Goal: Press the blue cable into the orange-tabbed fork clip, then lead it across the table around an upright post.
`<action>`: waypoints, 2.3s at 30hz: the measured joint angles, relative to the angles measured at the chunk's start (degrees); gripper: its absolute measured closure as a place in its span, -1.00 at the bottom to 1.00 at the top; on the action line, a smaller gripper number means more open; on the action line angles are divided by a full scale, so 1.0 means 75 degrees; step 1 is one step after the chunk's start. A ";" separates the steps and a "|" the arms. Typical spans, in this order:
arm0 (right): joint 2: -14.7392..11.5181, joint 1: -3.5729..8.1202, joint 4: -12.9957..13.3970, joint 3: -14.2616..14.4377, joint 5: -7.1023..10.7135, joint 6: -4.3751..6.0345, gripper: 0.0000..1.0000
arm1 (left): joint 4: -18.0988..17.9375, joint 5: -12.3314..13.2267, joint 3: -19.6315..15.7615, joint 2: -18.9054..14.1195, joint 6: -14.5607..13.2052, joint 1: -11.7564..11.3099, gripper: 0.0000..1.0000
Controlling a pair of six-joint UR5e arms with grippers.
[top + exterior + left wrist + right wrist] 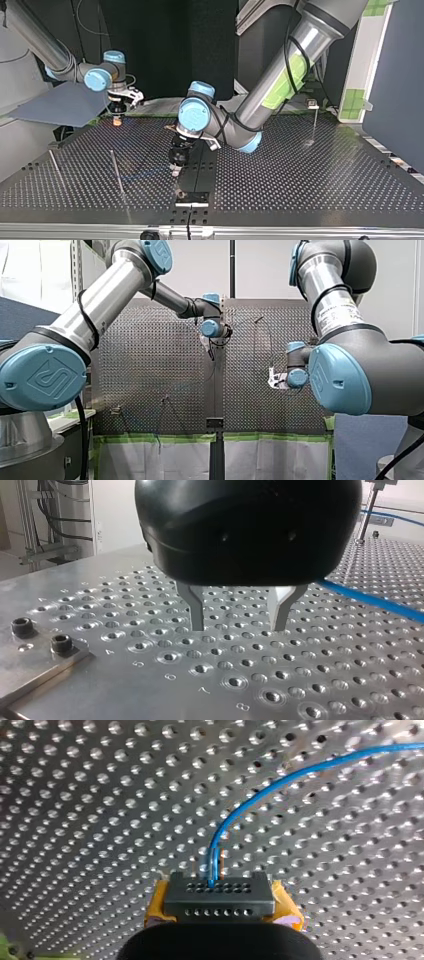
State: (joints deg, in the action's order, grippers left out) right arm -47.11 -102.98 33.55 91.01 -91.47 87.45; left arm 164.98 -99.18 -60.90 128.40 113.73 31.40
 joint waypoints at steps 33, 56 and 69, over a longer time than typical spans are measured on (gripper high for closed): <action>0.1351 0.0099 0.0796 0.0107 -0.0113 -0.0040 0.99 | 0.0002 0.0000 0.0000 0.0003 0.0000 -0.0005 -0.26; 0.2029 0.0558 0.1764 0.0080 -0.0071 0.0049 0.99 | 0.0051 0.0000 -0.0001 0.0004 0.0000 0.0009 -0.26; 0.2404 0.0696 0.2076 -0.0022 -0.0065 0.0133 0.99 | 0.0116 0.0001 0.0000 0.0004 0.0000 0.0035 -0.26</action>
State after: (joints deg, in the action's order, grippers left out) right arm -29.08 -97.76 49.12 90.84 -91.96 88.44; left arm 165.86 -99.17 -60.90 128.43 113.73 31.66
